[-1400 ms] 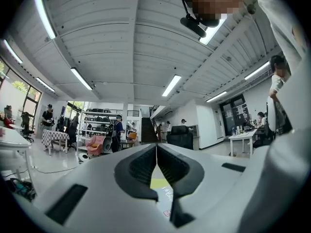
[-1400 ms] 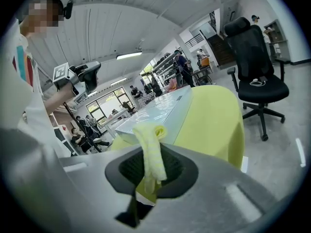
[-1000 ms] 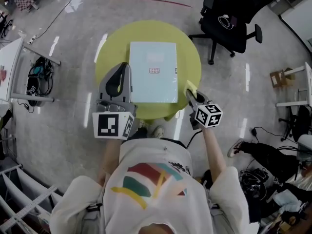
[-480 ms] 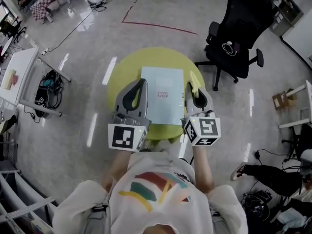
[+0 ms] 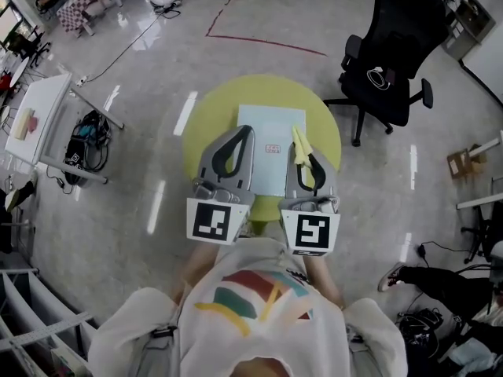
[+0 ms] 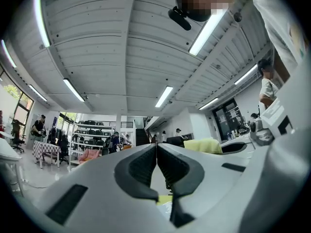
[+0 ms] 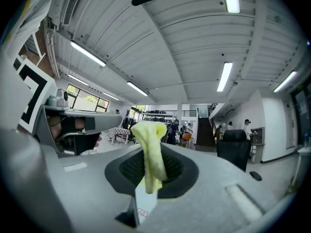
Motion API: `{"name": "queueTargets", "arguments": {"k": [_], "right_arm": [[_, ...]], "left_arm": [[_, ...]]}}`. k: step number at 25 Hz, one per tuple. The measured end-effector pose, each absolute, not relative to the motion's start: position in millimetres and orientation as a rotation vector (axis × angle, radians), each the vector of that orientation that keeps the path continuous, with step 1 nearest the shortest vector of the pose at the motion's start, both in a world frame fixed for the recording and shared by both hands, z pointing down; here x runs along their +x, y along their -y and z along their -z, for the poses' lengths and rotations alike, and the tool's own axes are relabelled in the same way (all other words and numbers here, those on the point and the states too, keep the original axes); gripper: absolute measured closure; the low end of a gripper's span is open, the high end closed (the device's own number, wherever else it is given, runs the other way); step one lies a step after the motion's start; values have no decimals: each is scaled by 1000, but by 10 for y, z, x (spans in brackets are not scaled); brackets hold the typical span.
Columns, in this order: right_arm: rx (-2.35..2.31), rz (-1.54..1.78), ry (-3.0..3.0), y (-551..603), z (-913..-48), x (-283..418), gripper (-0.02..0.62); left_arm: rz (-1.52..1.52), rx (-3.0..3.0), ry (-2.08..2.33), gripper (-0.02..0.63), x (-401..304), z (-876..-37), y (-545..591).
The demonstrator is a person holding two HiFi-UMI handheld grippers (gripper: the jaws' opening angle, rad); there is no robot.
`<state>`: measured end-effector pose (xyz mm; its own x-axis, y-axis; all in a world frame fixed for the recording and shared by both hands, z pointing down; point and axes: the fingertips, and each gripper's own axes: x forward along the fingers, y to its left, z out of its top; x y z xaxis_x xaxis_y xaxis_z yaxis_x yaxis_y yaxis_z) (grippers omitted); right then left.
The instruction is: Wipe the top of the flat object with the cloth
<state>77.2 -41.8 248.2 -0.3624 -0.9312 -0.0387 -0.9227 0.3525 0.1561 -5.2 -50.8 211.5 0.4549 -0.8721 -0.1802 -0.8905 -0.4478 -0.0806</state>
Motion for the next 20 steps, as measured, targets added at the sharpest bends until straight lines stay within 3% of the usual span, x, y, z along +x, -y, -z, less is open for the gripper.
{"name": "queueTargets", "arguments": {"k": [20], "right_arm": [[1686, 148, 2580, 345, -2579, 644, 569]], "left_arm": [[-122, -2533, -1551, 589, -96, -2157, 513]]}}
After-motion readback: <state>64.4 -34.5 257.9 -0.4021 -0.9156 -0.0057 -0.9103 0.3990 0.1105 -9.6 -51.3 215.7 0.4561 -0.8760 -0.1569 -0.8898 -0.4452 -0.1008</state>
